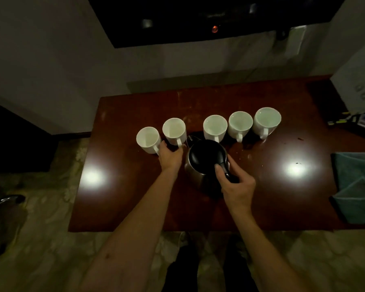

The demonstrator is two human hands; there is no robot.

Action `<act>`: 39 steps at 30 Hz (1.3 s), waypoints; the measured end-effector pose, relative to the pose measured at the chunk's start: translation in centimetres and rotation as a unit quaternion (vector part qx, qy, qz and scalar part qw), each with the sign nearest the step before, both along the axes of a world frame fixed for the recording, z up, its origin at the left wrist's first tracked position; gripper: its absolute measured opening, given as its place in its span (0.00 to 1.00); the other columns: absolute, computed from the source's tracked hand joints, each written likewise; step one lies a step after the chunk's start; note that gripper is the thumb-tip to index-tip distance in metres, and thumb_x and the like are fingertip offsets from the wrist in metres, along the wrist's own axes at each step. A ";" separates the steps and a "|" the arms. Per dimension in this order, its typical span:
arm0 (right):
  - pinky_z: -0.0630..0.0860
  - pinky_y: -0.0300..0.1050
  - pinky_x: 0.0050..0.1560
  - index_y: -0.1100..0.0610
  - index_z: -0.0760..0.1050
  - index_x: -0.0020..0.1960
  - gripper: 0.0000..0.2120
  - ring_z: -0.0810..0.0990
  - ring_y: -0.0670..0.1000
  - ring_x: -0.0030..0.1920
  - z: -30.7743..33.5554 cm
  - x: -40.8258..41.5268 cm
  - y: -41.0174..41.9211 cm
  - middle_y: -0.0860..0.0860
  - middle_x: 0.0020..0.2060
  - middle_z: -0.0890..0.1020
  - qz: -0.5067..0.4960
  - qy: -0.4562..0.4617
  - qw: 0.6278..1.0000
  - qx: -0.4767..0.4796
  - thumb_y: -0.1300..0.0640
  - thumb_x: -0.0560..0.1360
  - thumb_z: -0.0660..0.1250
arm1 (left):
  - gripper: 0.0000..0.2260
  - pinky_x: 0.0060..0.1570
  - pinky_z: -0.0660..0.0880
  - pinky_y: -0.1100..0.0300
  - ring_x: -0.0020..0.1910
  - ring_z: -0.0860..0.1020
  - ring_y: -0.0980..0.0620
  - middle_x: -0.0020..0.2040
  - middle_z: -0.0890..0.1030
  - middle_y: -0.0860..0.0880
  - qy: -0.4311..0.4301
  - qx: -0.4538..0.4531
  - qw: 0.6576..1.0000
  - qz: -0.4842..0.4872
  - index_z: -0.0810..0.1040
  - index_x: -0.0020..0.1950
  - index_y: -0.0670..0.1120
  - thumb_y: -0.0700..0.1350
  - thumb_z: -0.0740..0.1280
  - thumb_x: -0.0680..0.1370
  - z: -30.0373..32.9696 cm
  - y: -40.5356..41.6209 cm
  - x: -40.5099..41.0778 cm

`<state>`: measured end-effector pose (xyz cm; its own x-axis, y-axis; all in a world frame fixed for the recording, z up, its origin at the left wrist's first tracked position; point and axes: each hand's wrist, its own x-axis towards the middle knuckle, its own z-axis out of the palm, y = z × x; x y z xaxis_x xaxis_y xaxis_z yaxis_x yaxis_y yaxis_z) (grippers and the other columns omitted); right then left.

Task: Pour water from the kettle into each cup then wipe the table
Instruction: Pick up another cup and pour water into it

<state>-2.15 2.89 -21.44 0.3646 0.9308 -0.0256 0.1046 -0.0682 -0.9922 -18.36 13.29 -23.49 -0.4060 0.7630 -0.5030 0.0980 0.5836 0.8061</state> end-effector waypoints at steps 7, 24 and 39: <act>0.79 0.37 0.60 0.60 0.76 0.69 0.24 0.81 0.36 0.59 -0.4 -0.3 -0.1 0.39 0.58 0.81 -0.005 0.011 1.000 -0.005 0.63 0.74 0.74 | 0.39 0.70 0.63 0.49 0.73 0.66 0.41 0.74 0.68 0.42 -0.024 0.006 0.997 0.076 0.56 0.78 0.44 0.43 0.75 0.73 -0.2 3.3 0.8; 0.78 0.32 0.57 0.58 0.74 0.68 0.24 0.82 0.37 0.58 -0.5 0.1 -0.2 0.42 0.56 0.82 -0.004 0.002 1.000 0.008 0.65 0.74 0.73 | 0.35 0.65 0.69 0.51 0.69 0.70 0.42 0.70 0.71 0.41 0.088 0.054 0.994 0.029 0.63 0.74 0.43 0.42 0.76 0.72 -0.9 3.4 0.4; 0.80 0.36 0.57 0.60 0.75 0.67 0.26 0.85 0.39 0.51 -0.2 3.6 -2.7 0.47 0.56 0.84 -0.033 -0.032 0.999 0.002 0.55 0.71 0.73 | 0.43 0.69 0.68 0.45 0.69 0.69 0.46 0.68 0.72 0.49 0.048 0.097 0.993 0.039 0.61 0.74 0.53 0.44 0.81 0.65 -4.0 -1.6 2.3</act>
<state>1.47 0.15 -21.61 0.4251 0.9052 0.0038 0.1626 -0.0722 -0.9840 -16.11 11.67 -27.51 -0.5064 0.8063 -0.3057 0.1401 0.4268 0.8934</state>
